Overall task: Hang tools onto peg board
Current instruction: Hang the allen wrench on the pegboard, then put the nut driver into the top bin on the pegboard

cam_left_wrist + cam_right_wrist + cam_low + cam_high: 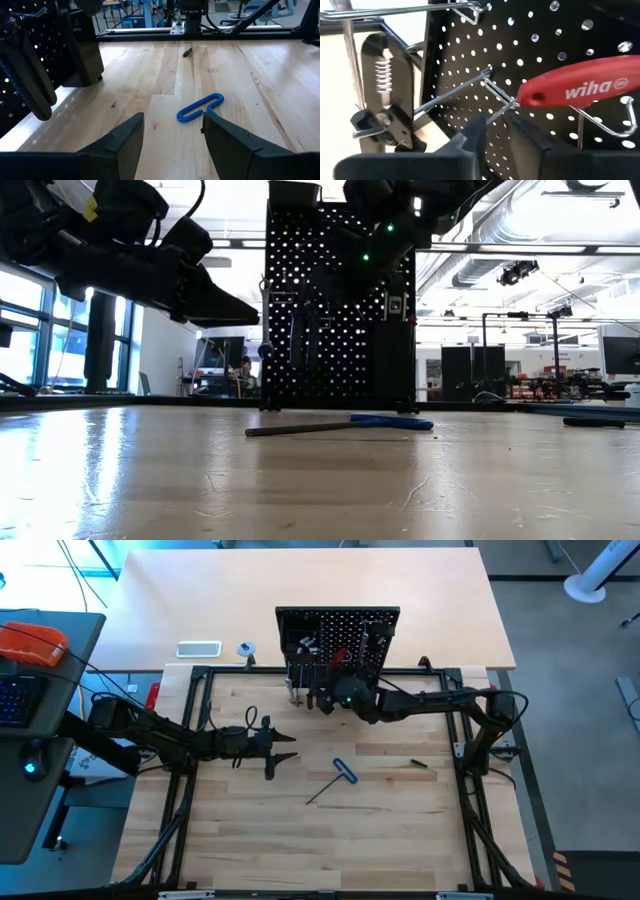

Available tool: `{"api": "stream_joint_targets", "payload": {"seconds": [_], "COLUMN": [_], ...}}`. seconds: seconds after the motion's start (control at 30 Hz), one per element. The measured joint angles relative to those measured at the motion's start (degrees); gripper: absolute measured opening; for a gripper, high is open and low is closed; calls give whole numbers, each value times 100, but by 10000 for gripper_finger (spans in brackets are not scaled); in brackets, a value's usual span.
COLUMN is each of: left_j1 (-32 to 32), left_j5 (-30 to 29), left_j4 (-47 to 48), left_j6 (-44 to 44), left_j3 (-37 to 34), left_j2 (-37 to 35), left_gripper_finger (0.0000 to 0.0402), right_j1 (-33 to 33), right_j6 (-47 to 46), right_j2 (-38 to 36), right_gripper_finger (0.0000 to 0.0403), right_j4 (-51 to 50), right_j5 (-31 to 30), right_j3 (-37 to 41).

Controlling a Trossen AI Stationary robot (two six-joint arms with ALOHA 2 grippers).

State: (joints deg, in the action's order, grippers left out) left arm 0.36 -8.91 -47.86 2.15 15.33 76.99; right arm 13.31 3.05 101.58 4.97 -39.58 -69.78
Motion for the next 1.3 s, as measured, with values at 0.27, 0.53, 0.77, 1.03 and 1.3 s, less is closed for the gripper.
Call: {"api": "stream_joint_targets", "payload": {"seconds": [0.27,0.53,0.77,1.03,1.3], "left_j1": [0,0,0,0,0], "left_j5": [0,-2,0,-2,-2], "left_j4": [7,2,2,-2,-2], "left_j6": [23,48,48,46,50], "left_j3": [0,0,2,2,2], "left_j2": [0,0,0,2,2], "left_gripper_finger": [195,195,195,195,195], "right_j1": [-396,-666,-782,-802,-812], "right_j6": [339,769,1753,2626,2733], "right_j2": [-370,-1038,-1212,-712,-474], "right_gripper_finger": [133,140,140,140,140], "right_j4": [-245,-940,-1473,-3349,-4508], "right_j5": [-519,869,1146,1119,1081], "right_j3": [0,0,-398,-2332,-3563]}}
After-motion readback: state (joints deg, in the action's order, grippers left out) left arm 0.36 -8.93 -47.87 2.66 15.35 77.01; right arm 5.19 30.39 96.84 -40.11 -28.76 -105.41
